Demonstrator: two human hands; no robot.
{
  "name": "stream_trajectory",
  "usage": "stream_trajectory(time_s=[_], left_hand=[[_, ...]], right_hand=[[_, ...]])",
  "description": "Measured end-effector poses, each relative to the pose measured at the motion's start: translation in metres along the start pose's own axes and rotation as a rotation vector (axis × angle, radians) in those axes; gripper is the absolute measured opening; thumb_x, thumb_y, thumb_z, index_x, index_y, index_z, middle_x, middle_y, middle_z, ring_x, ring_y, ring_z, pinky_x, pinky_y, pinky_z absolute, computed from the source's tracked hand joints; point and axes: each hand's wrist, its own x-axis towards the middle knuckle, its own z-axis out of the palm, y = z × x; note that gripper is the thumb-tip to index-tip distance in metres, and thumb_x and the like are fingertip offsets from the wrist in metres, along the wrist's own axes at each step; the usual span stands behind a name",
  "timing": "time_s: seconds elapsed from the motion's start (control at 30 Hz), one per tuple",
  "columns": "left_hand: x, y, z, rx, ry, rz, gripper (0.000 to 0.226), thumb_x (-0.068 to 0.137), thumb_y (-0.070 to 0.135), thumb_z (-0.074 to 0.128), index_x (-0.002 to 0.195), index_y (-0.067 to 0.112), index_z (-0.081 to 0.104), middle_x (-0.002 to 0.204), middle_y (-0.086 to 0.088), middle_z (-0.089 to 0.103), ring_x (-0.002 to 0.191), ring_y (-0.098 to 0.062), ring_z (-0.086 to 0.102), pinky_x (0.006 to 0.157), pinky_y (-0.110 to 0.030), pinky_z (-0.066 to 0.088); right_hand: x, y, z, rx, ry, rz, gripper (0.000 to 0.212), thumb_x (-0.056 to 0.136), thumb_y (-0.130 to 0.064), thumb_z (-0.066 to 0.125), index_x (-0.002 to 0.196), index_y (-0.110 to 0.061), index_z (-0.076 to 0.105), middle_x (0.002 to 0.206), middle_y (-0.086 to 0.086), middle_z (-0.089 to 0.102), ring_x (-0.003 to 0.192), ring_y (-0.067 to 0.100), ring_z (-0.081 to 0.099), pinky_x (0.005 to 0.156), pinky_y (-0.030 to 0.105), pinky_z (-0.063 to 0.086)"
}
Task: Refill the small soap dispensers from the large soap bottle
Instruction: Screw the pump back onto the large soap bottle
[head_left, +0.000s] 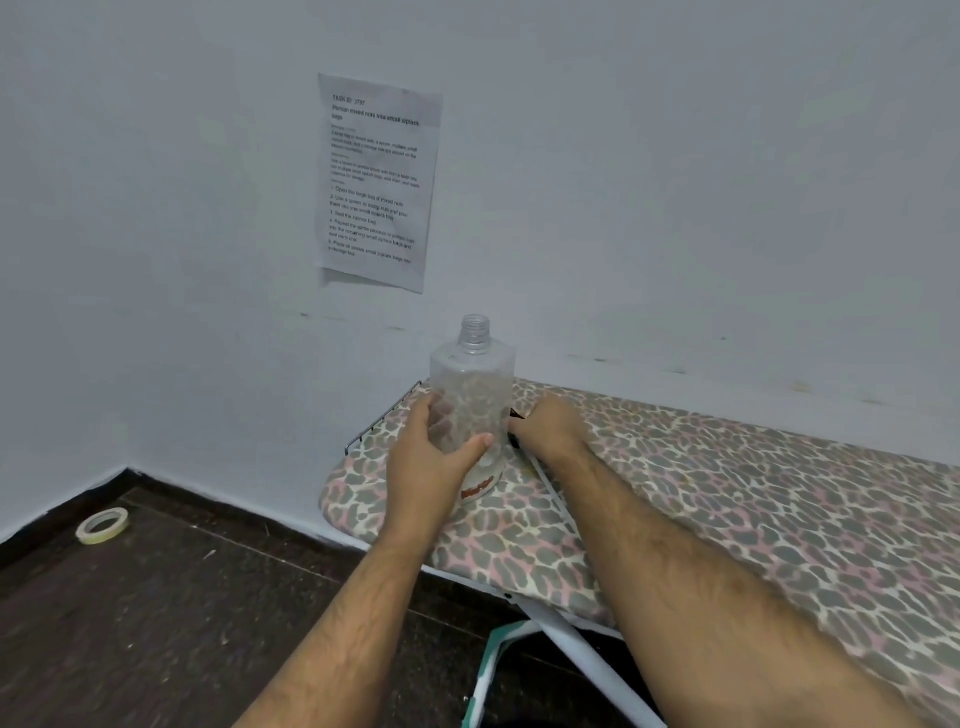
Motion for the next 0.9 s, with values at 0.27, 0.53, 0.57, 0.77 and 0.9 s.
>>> stream_trajectory(time_s=[0.27, 0.53, 0.57, 0.77, 0.9], left_hand=[[-0.003, 0.006, 0.005, -0.068, -0.017, -0.034, 0.083, 0.072, 0.034, 0.087, 0.143, 0.029, 0.045, 0.125, 0.013, 0.059, 0.115, -0.007, 0.059, 0.102, -0.039, 0.05], [-0.024, 0.031, 0.039, -0.128, -0.087, -0.026, 0.083, 0.072, 0.032, 0.088, 0.143, 0.028, 0.045, 0.129, 0.01, 0.06, 0.116, -0.008, 0.059, 0.102, -0.039, 0.05], [-0.027, 0.033, 0.043, -0.137, -0.092, -0.025, 0.083, 0.072, 0.031, 0.087, 0.143, 0.028, 0.045, 0.13, 0.009, 0.06, 0.116, -0.008, 0.059, 0.102, -0.038, 0.05], [-0.05, 0.057, 0.081, -0.182, -0.178, -0.004, 0.08, 0.072, 0.028, 0.088, 0.141, 0.029, 0.047, 0.128, 0.011, 0.06, 0.114, -0.008, 0.059, 0.099, -0.033, 0.05], [-0.065, 0.068, 0.109, -0.189, -0.237, 0.013, 0.076, 0.072, 0.025, 0.088, 0.138, 0.028, 0.049, 0.129, 0.012, 0.06, 0.116, -0.007, 0.058, 0.102, -0.033, 0.049]], right_hand=[[-0.002, 0.01, -0.029, 0.239, -0.005, -0.048, 0.043, 0.078, -0.034, 0.075, 0.05, -0.014, 0.05, 0.045, -0.001, 0.045, 0.043, 0.018, 0.039, 0.047, 0.026, 0.031], [-0.033, 0.017, -0.111, 0.501, 0.142, -0.231, 0.036, 0.079, -0.03, 0.077, 0.06, -0.002, 0.066, 0.055, 0.005, 0.062, 0.051, 0.023, 0.053, 0.056, 0.036, 0.045], [-0.038, 0.019, -0.123, 0.526, 0.169, -0.248, 0.028, 0.08, -0.027, 0.076, 0.065, -0.004, 0.07, 0.065, 0.008, 0.068, 0.061, 0.029, 0.061, 0.062, 0.04, 0.051], [-0.072, 0.039, -0.191, 0.64, 0.268, -0.356, 0.015, 0.088, -0.013, 0.065, 0.076, -0.016, 0.075, 0.085, 0.005, 0.075, 0.09, 0.026, 0.069, 0.088, 0.044, 0.053], [-0.098, 0.05, -0.227, 0.715, 0.365, -0.41, 0.016, 0.085, -0.012, 0.071, 0.078, -0.025, 0.073, 0.081, -0.002, 0.075, 0.087, 0.018, 0.072, 0.089, 0.04, 0.057]])
